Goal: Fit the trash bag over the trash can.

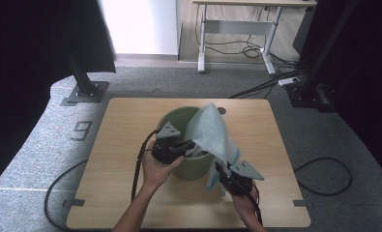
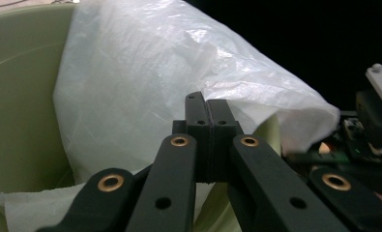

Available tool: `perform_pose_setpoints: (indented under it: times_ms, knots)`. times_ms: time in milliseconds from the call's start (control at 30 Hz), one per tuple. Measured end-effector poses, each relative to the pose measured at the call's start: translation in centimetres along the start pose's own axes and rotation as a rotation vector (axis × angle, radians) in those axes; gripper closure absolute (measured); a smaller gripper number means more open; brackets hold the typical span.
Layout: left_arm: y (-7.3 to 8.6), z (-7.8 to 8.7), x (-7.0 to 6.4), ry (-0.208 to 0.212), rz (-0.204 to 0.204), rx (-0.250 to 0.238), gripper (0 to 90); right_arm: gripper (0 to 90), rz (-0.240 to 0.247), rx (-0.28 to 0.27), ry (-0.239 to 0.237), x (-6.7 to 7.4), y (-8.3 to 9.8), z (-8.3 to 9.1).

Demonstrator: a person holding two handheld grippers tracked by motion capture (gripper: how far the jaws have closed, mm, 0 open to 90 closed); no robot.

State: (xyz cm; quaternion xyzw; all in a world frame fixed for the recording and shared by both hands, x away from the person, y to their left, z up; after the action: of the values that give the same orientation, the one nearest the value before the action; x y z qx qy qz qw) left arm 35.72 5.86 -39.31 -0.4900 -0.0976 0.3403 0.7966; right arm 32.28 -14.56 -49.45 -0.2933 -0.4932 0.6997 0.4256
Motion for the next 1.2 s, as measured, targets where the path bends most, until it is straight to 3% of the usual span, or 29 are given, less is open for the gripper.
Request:
perform_pose_setpoints:
  times_ms: [100,333,567,667,800,867,967,1100,1200]
  knots:
    - [0.1,0.3,0.3,-0.011,0.000,0.000,89.7,85.1,0.016,-0.019,0.034,-1.0,-0.4,0.6]
    - [0.4,1.0,1.3,-0.028,-0.004,-0.006,89.7,87.3,0.070,-0.105,0.080,-2.9,-3.5,3.2]
    - [0.6,1.2,2.9,-0.043,0.002,-0.005,88.6,87.2,0.186,-0.176,0.048,-1.7,-8.4,4.9]
    - [0.5,1.6,2.8,-0.046,-0.008,-0.037,78.6,87.2,0.226,-0.190,0.031,-0.8,-10.1,5.1]
    - [0.4,2.2,1.7,-0.043,-0.028,-0.061,49.9,87.2,0.252,-0.160,-0.010,0.1,-11.3,4.2]
    - [0.5,2.4,1.2,-0.049,-0.050,-0.066,42.0,87.3,0.254,-0.144,-0.022,0.3,-11.5,3.7]
    - [0.3,2.7,0.7,-0.041,-0.072,-0.079,36.3,87.3,0.253,-0.127,-0.031,0.5,-11.6,3.1]
    - [-0.4,3.3,0.3,-0.088,-0.095,-0.115,34.2,87.3,0.252,-0.101,-0.034,0.4,-11.4,2.6]
    - [-0.9,3.8,0.2,-0.096,-0.102,-0.142,34.5,87.4,0.248,-0.087,-0.034,0.2,-11.2,2.5]
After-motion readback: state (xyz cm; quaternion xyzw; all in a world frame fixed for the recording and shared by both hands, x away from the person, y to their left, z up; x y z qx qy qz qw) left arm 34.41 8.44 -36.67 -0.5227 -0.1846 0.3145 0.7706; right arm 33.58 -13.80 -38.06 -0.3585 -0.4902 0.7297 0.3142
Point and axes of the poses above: each handheld gripper's, and its own axes: z roughly backward along the jaws, y roughly out of its underside, x roughly to its left, the point moved 4 cm from there along -z, roughly forward along the jaws
